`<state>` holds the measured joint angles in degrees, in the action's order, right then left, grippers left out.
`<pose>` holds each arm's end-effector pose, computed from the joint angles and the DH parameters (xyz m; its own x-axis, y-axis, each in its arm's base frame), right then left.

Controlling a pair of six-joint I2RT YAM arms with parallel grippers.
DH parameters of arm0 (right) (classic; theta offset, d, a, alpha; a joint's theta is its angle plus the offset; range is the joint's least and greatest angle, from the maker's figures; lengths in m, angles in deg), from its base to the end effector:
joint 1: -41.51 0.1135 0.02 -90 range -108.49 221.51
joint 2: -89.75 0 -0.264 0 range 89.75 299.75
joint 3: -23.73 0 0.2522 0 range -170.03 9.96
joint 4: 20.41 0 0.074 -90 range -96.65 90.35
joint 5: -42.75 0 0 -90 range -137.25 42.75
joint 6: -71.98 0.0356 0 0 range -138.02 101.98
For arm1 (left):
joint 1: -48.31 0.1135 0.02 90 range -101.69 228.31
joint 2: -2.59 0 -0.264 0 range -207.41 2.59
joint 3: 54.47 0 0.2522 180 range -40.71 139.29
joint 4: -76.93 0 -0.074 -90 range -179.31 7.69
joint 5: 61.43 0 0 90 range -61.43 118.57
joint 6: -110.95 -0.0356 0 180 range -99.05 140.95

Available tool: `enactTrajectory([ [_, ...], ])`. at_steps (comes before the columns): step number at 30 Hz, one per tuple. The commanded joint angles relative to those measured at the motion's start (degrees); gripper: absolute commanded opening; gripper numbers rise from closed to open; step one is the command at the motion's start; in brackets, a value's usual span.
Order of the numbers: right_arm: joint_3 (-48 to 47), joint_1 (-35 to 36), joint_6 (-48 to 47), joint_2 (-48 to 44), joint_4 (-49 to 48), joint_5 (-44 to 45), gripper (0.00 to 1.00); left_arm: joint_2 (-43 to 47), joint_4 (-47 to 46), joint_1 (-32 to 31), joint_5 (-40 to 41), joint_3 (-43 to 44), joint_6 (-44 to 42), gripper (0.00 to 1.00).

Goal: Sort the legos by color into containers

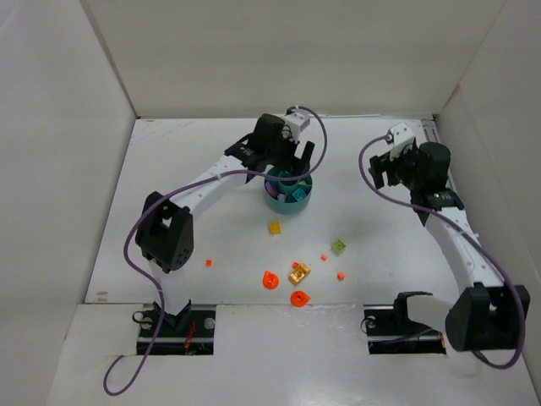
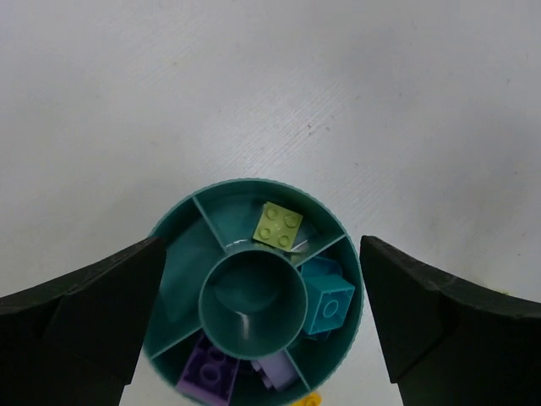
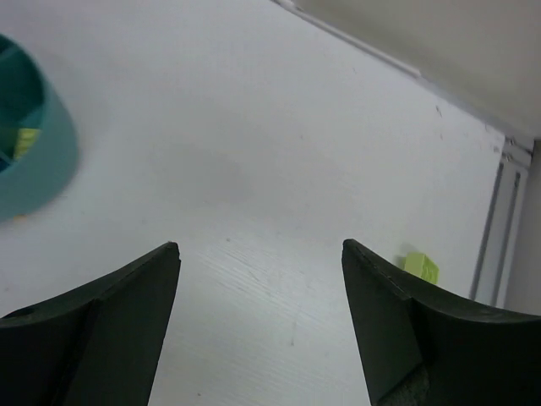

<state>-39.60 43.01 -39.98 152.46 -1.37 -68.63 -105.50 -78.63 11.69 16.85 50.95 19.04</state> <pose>0.2524 0.0196 0.3170 -0.1545 -0.3524 -0.9230 -0.4614 0.8518 -0.2480 0.3575 -0.2747 0.3031 -0.3412 0.2943 -0.8927 0.7410 0.6686 -0.0628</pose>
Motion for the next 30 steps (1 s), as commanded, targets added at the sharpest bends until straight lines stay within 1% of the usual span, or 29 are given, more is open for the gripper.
enactTrajectory([
  [1,-7.2,-2.01,2.53,7.04,5.79,16.98,0.82,10.69,-6.62,0.94,0.38,-2.53,3.75,1.0],
  [2,-11.48,-2.72,2.53,12.2,8.23,17.95,0.82,11.75,-7.16,1.55,0.91,-3.93,4.45,1.0],
  [4,-16.94,-4.48,0.96,17.94,11.49,20.06,0.82,13.6,-7.68,2.25,1.62,-5.08,7.0,1.0],
  [5,-22.98,-6.31,-0.62,23.79,15.34,20.94,0.82,15.26,-7.69,2.87,2.14,-5.61,8.23,1.0],
  [7,-29.77,-7.99,-3.43,29.8,19.66,21.74,0.82,17.03,-7.69,5.67,1.62,-8.24,10.86,1.0],
  [8,-33.11,-8.52,-5.53,32.7,21.25,21.74,0.82,19.21,-8.82,6.9,0.23,-9.81,12.62,1.0],
  [9,-39.32,-9.22,-10.25,38.39,24.05,21.74,0.82,20.45,-9.79,9.0,-0.66,-11.74,13.24,1.0],
  [10,-42.78,-9.23,-12.82,41.4,26.25,21.74,0.82,21.68,-10.67,9.98,-0.67,-15.51,13.86,1.0],
  [11,-46.21,-10.01,-14.5,44.22,28.71,21.74,0.82,22.74,-11.9,10.77,-0.67,-17.28,13.87,1.0],
  [12,-51.98,-11.59,-15.56,46.68,33.09,21.74,0.82,24.84,-11.91,11.48,-0.67,-18.87,14.39,1.0],
  [13,-54.48,-12.39,-16.79,50.88,35.22,21.74,0.82,25.64,-11.91,12.62,0.2,-21.15,15.0,1.0],
  [14,-56.33,-13.09,-16.8,52.58,36.81,22.7,0.82,26.44,-11.91,12.63,1.34,-22.21,15.01,1.0],
  [16,-57.4,-14.85,-17.33,55.39,37.61,23.23,0.82,28.28,-12.43,14.12,2.67,-24.24,15.7,1.0],
  [17,-57.92,-14.86,-17.33,56.19,37.61,21.84,0.82,28.29,-12.96,14.12,3.2,-26.16,15.71,1.0],
  [21,-57.93,-16.17,-17.33,60.06,37.61,20.42,0.81,29.08,-14.19,15.96,3.2,-28.81,16.24,1.0],
  [25,-57.93,-16.17,-17.33,62.17,36.47,20.42,0.78,29.08,-13.14,17.02,2.67,-28.82,16.24,1.0],
  [30,-57.23,-16.7,-18.38,62.7,35.42,19.72,0.78,29.08,-13.14,18.16,2.67,-29.87,16.24,1.0],
])
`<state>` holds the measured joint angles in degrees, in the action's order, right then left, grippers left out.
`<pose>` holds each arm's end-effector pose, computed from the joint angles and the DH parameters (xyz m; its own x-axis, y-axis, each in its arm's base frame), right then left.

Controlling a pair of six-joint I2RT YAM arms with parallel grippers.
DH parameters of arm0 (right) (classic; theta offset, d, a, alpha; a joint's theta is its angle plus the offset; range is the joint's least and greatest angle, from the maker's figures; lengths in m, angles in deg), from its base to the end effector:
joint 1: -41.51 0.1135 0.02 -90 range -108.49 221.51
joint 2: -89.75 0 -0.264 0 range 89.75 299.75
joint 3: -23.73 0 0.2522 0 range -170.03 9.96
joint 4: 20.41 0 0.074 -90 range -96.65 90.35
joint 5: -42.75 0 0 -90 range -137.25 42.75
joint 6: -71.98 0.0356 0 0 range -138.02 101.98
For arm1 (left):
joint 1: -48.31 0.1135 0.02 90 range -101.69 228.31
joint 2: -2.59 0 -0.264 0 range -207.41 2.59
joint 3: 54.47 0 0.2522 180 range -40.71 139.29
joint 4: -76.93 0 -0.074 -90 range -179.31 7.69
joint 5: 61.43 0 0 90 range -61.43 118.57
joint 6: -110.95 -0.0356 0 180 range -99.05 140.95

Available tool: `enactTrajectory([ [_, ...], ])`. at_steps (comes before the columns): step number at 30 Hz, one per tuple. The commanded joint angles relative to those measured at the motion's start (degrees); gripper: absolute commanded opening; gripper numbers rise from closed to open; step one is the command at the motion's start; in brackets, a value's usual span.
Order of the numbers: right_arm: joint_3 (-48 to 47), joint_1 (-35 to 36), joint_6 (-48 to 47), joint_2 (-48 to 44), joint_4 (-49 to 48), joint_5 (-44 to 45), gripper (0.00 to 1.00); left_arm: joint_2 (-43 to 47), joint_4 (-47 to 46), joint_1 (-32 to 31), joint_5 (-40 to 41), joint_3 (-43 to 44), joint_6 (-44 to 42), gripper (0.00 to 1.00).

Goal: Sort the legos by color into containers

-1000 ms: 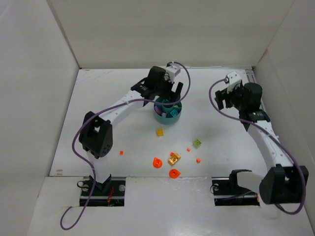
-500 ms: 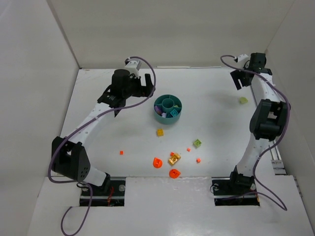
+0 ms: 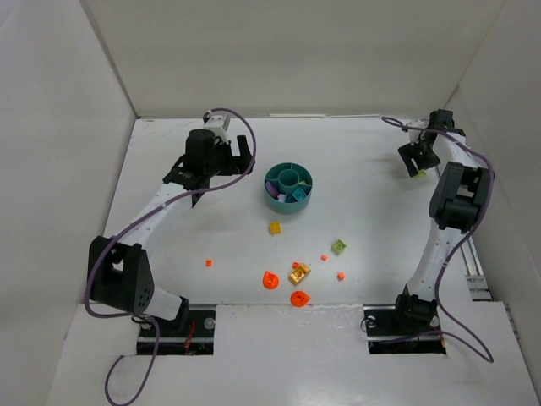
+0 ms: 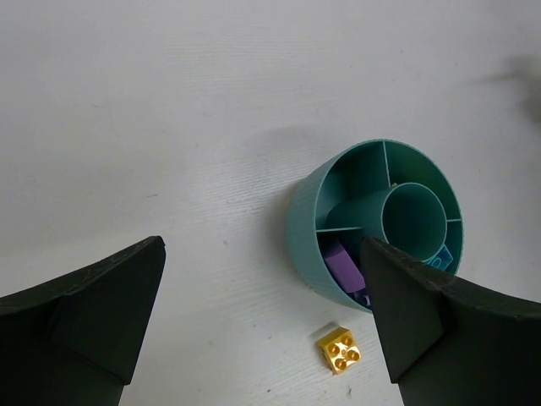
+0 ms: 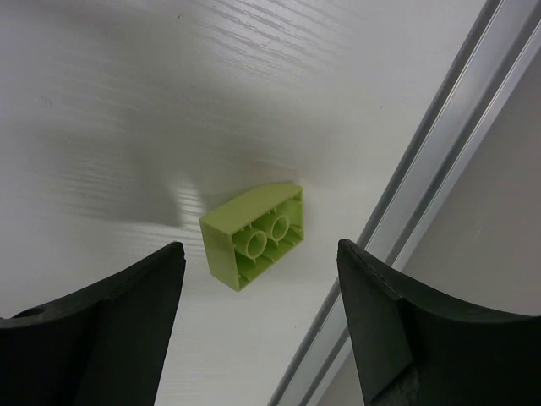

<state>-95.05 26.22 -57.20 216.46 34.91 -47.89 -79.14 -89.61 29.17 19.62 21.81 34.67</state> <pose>0.4602 -0.1254 0.1925 -0.8312 -0.4277 -0.3552 -0.3435 0.8975 -0.2766 0.3160 -0.1155 0.3154 -0.4072 -0.1067 -0.9071 0.3771 0.8849 -0.2734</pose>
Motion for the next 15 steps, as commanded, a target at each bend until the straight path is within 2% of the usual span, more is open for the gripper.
enactTrajectory([
  [1,-1.78,0.08,-1.16,-0.69,-0.87,-1.03,0.78,2.72,-2.17,0.68,-0.1,-1.26,0.61,1.0],
  [4,-1.78,0.08,-0.55,0.72,-0.25,-1.03,0.72,2.72,-2.17,1.2,-0.1,-1.26,0.61,1.0],
  [5,-1.78,0.08,-0.55,0.73,-0.25,-0.5,0.63,2.72,-2.17,1.21,-0.1,-1.26,0.61,1.0],
  [8,-1.78,0.08,0.68,1.25,0.36,0.12,0.48,2.72,-1.55,1.21,0.95,-1.26,0.61,1.0],
  [11,0.24,0.08,1.3,0.55,0.36,0.12,0.37,2.72,-1.02,1.73,0.95,-1.26,0.61,1.0],
  [12,0.25,0.08,1.82,-0.15,0.36,-1.1,0.3,2.72,-1.02,1.73,0.95,-1.26,0.61,1.0],
  [14,1.56,0.08,1.83,-1.28,-0.25,-2.69,0.22,2.72,-0.5,1.73,0.95,-1.26,0.61,1.0],
  [15,1.56,0.08,1.83,-1.3,-0.25,-3.3,0.14,3.33,-0.5,1.73,1.47,-1.26,0.61,1.0],
])
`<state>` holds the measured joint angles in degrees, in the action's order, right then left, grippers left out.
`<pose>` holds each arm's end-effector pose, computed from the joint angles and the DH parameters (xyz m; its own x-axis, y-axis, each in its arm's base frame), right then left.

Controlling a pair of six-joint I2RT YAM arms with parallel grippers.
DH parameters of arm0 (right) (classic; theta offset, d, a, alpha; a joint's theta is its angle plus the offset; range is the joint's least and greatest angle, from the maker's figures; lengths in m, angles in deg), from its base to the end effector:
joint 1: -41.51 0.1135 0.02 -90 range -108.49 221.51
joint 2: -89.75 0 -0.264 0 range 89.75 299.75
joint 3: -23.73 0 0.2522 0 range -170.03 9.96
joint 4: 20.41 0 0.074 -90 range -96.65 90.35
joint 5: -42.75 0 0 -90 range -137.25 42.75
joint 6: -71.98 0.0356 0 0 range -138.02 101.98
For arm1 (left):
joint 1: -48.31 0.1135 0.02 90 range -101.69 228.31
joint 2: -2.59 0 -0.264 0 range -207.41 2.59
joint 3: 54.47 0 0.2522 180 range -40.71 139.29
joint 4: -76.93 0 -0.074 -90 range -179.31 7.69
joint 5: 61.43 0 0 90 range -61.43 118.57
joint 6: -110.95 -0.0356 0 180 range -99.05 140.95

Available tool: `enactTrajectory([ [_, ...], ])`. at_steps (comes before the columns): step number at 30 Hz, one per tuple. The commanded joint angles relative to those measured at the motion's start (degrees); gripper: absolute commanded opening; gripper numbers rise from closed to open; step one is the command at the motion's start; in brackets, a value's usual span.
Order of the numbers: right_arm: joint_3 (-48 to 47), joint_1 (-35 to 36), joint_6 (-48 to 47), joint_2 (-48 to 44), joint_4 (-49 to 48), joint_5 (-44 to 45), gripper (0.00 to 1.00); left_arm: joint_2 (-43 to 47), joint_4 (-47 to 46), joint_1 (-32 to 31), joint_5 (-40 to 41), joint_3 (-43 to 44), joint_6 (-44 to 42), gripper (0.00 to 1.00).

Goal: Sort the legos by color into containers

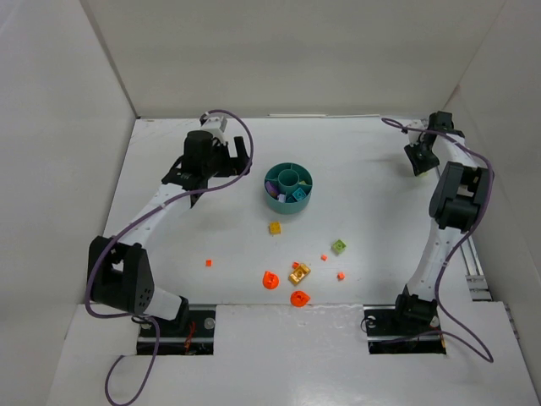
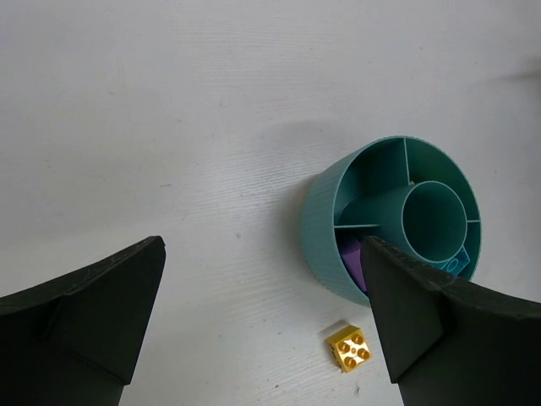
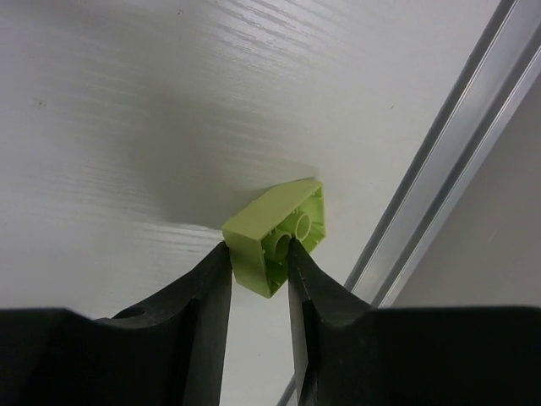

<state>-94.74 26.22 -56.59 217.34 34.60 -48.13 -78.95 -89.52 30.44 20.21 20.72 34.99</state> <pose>0.4611 -0.1255 0.1841 -0.8390 -0.4169 -0.3498 -0.3400 0.9034 -0.2612 0.3168 -0.1076 0.3096 -0.4195 -0.1169 -0.9002 0.3422 0.8982 -0.2761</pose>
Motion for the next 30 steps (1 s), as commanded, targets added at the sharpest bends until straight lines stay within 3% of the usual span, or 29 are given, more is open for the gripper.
enactTrajectory([
  [1,1.87,0.08,1.21,-3.13,0.05,-3.85,0.1,3.14,-0.58,0.47,0.89,-0.17,0.28,1.0],
  [3,2.4,0.08,1.83,-4.97,-0.56,-5.25,0.05,3.75,-0.06,0.47,0.89,-0.7,0.81,1.0],
  [7,6.52,1.22,0.6,-10.77,-3.28,-16.05,0.05,5.94,-0.06,0.47,1.42,-2.54,0.81,1.0],
  [13,16.17,10.44,1.2,-23.94,-11.6,-39.6,0.05,8.85,-0.58,0.99,1.42,-4.39,1.95,1.0],
  [18,23.22,17.64,7.35,-27.57,-19.27,-58.39,0.07,9.99,-0.58,0.99,0.8,-5.62,2.48,1.0],
  [26,23.59,26.79,12.38,-24.41,-27.19,-66.08,0.09,11.83,-0.58,0.99,-1.57,-7.29,2.48,1.0],
  [30,22.97,28.82,13.43,-22.3,-27.71,-64.07,0.1,12.37,-0.58,0.99,-2.18,-8.34,2.48,1.0],
])
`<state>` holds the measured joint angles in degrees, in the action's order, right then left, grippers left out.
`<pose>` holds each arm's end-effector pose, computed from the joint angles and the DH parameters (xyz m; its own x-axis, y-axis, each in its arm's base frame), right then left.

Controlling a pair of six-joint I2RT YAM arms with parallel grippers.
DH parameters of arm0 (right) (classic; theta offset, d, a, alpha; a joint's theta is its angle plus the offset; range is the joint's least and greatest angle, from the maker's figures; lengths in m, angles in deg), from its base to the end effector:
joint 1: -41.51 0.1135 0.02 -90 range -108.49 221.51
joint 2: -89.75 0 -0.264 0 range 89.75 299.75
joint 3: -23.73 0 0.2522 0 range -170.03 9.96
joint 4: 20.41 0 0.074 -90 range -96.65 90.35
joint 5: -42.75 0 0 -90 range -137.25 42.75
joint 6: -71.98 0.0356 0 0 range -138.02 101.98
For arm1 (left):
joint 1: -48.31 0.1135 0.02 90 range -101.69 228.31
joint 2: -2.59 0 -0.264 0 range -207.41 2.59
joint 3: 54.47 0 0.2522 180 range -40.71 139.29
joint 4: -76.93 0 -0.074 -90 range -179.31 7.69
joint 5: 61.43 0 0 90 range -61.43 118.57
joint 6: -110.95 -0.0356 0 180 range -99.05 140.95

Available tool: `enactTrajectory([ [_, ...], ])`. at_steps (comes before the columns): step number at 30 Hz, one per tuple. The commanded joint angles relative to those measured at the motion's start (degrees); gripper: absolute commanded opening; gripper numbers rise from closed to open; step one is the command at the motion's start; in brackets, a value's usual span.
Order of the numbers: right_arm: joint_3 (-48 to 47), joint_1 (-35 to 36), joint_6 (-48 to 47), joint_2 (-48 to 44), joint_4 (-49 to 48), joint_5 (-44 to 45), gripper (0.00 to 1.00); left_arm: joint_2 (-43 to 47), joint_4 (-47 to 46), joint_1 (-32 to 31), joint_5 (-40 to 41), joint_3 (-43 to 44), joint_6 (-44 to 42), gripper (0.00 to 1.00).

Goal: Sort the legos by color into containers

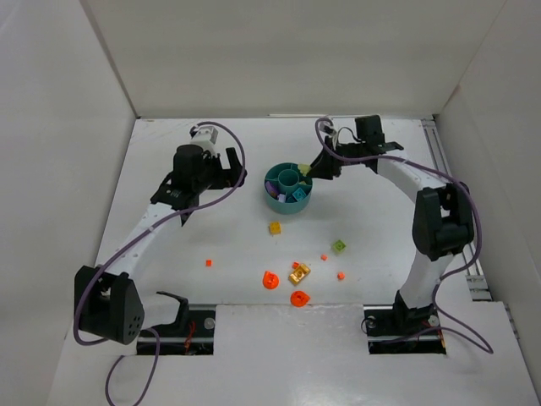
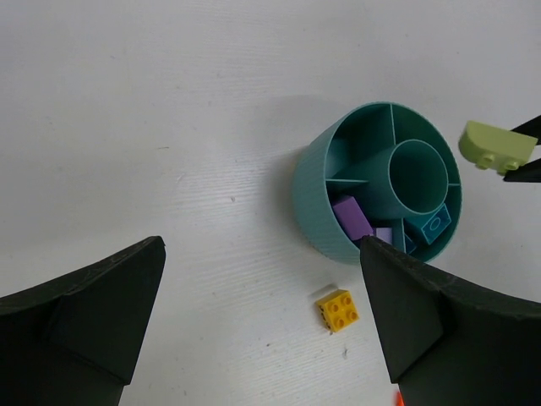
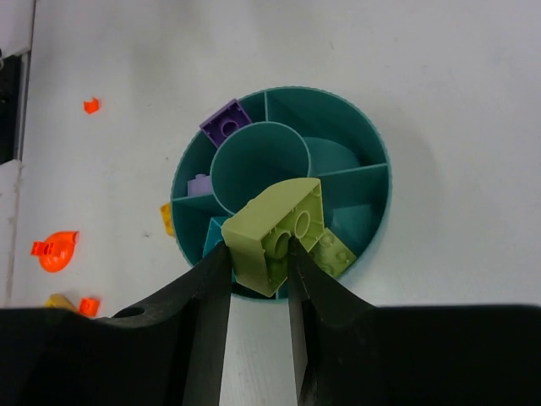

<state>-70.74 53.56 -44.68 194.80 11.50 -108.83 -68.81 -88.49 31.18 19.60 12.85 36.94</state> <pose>0.3881 0.1149 0.2607 -0.2612 -0.2741 -0.9255 -0.9520 0.2317 0.2000 0.2762 -0.0910 0.3108 -0.4130 -0.1575 -0.8970 0.3312 0.8916 -0.3089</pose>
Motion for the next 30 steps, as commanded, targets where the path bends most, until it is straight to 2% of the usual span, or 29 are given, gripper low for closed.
enactTrajectory([
  [1,-1.64,1.48,2.04,1.63,-4.62,-2.67,0.11,2.23,-1.61,0.25,-1.57,-0.47,0.54,1.0],
  [8,-1.04,2.1,3.36,2.35,-6.37,0.49,0.12,3.81,-1.08,0.25,-1.57,-1.09,0.54,1.0],
  [11,-0.51,2.1,3.36,2.35,-6.37,1.03,0.23,4.42,-1.08,0.25,-1.57,-1.62,0.54,1.0],
  [17,0.02,2.1,3.36,2.87,-6.37,0.41,0.31,4.42,-1.08,0.25,-1.57,-1.62,0.54,1.0],
  [22,0.64,2.1,2.23,2.87,-4.53,0.41,0.45,4.95,-0.56,0.25,-1.57,-1.62,0.54,1.0],
  [30,1.17,2.1,1.61,2.35,-2.33,1.03,0.5,6.0,-0.56,0.25,-2.89,-2.14,0.54,1.0],
])
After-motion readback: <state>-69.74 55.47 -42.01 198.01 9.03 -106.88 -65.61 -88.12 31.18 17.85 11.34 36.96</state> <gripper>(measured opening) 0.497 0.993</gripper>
